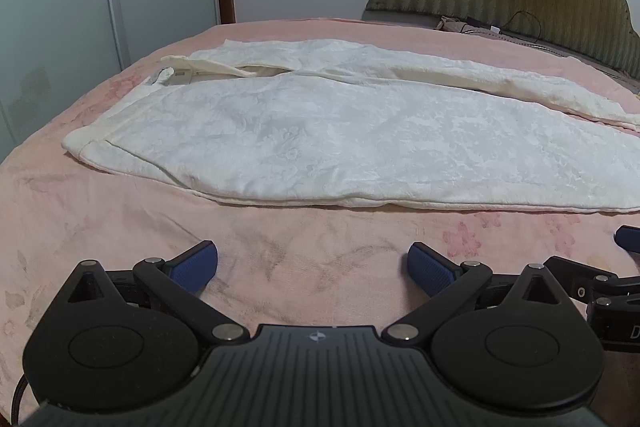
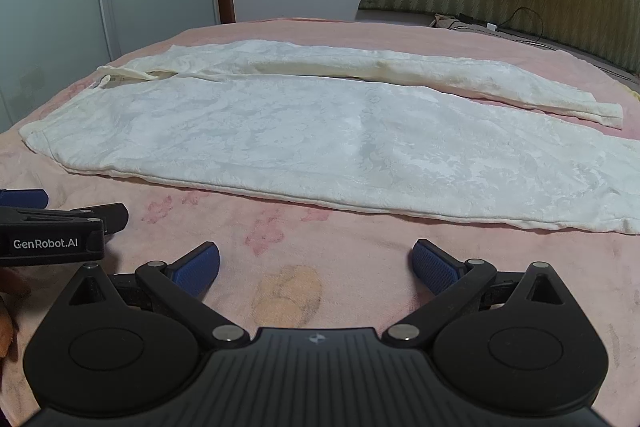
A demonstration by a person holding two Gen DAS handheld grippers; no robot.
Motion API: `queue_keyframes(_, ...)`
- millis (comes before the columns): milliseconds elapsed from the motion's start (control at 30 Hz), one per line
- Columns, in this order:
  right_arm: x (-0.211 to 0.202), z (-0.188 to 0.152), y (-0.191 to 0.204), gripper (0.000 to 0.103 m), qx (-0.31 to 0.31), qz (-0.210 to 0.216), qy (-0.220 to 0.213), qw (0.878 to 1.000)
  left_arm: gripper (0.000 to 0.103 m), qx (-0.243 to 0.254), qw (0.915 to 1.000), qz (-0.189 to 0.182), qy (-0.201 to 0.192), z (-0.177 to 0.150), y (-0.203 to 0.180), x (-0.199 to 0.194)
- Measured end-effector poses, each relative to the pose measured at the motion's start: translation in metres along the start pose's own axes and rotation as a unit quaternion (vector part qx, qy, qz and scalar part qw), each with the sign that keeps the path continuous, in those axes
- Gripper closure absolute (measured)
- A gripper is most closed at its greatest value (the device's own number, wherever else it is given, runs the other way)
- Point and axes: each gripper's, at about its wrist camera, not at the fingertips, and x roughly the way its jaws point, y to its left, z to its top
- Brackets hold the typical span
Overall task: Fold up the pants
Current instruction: 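Grasp the cream pants waistband with the left gripper while the right gripper grasps the waistband too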
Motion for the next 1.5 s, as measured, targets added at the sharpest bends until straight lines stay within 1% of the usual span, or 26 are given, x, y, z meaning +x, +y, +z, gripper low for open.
queue_keyframes(100,-0.001,0.001,0.0,0.0,-0.007,0.01,0.003,1.0,0.002,0.003,1.0,-0.004,-0.001,0.002,0.002,-0.002)
queue_keyframes(167,-0.005,0.003,-0.001,0.0,-0.005,0.031,-0.002,1.0,0.004,0.016,0.9998,-0.007,-0.003,0.006,0.002,-0.006)
queue_keyframes(233,-0.012,0.009,-0.008,0.0,0.018,0.084,-0.019,0.996,0.003,0.033,0.9993,-0.008,-0.016,0.014,0.003,-0.01)
queue_keyframes(267,-0.015,0.014,-0.01,0.0,0.029,0.103,-0.03,0.994,0.003,0.039,0.9989,-0.003,-0.024,0.02,0.004,-0.012)
queue_keyframes(333,-0.019,0.028,-0.016,0.0,0.042,0.131,-0.06,0.989,0.002,0.038,0.9985,0.003,-0.038,0.035,0.01,-0.013)
queue_keyframes(367,-0.02,0.038,-0.019,0.0,0.038,0.139,-0.078,0.986,0.002,0.033,0.9986,0.002,-0.042,0.043,0.014,-0.011)
queue_keyframes(433,-0.014,0.061,-0.019,0.0,0.012,0.151,-0.099,0.984,0.002,0.012,0.9989,0.004,-0.045,0.063,0.023,-0.004)
queue_keyframes(467,-0.007,0.074,-0.018,0.0,-0.01,0.156,-0.093,0.983,0.002,0.0,0.999,0.008,-0.044,0.071,0.029,0.001)
queue_keyframes(533,0.013,0.098,-0.005,0.0,-0.066,0.159,-0.069,0.983,0.002,-0.023,0.9989,0.014,-0.037,0.087,0.038,0.013)
queue_keyframes(600,0.034,0.116,0.007,0.0,-0.11,0.151,-0.05,0.981,0.002,-0.042,0.9984,0.017,-0.034,0.101,0.048,0.028)
queue_keyframes(667,0.06,0.133,0.011,0.0,-0.124,0.136,-0.033,0.982,0.002,-0.053,0.9977,0.031,-0.03,0.11,0.054,0.044)
queue_keyframes(767,0.101,0.161,0.014,0.0,-0.12,0.135,-0.018,0.983,0.002,-0.054,0.9962,0.061,-0.029,0.115,0.061,0.07)
queue_keyframes(833,0.124,0.178,0.012,0.0,-0.126,0.153,-0.018,0.98,0.002,-0.05,0.9953,0.079,-0.027,0.113,0.063,0.085)
queue_keyframes(900,0.149,0.199,0.021,0.0,-0.129,0.154,-0.015,0.979,0.002,-0.043,0.9951,0.086,-0.021,0.107,0.063,0.099)
queue_keyframes(933,0.161,0.208,0.023,0.0,-0.127,0.155,-0.006,0.98,0.001,-0.036,0.9953,0.088,-0.018,0.103,0.062,0.105)
queue_keyframes(1000,0.191,0.228,0.029,0.0,-0.115,0.163,0.015,0.98,0.0,-0.017,0.9957,0.09,-0.013,0.096,0.059,0.114)
queue_keyframes(1100,0.241,0.251,0.036,0.0,-0.099,0.165,0.045,0.98,0.0,-0.009,0.9961,0.087,-0.015,0.093,0.056,0.114)
queue_keyframes(1233,0.293,0.274,0.045,0.0,-0.087,0.169,0.053,0.98,0.0,-0.021,0.9972,0.072,-0.007,0.092,0.06,0.117)
queue_keyframes(1300,0.315,0.283,0.051,0.001,-0.092,0.173,0.059,0.979,0.0,-0.024,0.9973,0.069,-0.006,0.092,0.06,0.117)
queue_keyframes(1367,0.333,0.29,0.056,0.008,-0.101,0.17,0.065,0.978,0.0,-0.023,0.9973,0.069,-0.005,0.092,0.059,0.118)
queue_keyframes(1500,0.365,0.304,0.066,0.012,-0.13,0.19,0.085,0.969,0.0,-0.023,0.9974,0.068,-0.006,0.092,0.059,0.119)
